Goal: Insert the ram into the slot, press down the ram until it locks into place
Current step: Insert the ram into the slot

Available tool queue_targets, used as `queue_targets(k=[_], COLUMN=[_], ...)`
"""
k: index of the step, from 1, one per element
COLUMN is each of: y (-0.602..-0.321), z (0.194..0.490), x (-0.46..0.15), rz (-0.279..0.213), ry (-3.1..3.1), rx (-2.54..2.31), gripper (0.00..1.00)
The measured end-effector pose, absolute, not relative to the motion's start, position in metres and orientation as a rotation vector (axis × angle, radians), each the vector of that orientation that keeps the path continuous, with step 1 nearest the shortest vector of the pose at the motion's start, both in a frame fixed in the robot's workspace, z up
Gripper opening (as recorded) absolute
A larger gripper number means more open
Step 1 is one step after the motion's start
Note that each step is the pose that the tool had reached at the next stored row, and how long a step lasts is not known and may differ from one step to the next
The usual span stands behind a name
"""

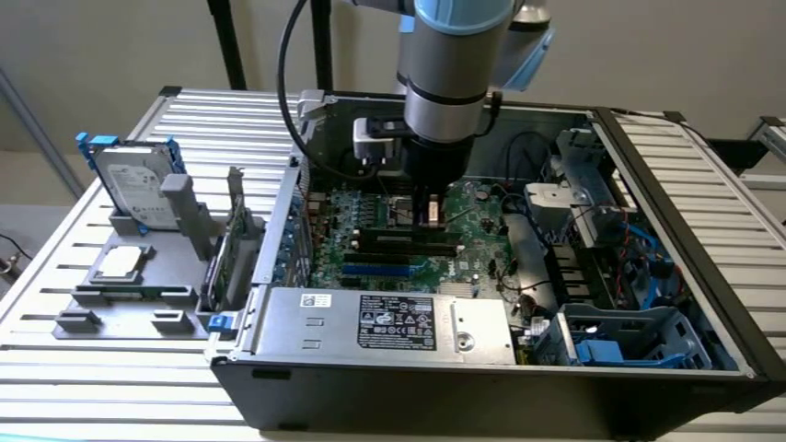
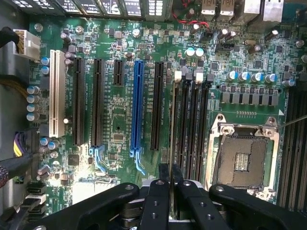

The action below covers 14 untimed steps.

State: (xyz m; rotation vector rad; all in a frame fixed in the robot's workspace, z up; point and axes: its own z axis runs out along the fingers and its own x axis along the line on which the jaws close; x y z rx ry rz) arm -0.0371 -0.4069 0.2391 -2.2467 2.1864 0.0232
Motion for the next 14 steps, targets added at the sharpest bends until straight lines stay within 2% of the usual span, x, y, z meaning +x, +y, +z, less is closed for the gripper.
queue_targets(k=[14], y=[-0.4022], z=[0.2334], x=[-0.0402], rz=[0.022], ry=[2.187], rx=[-2.246], gripper=[0.13])
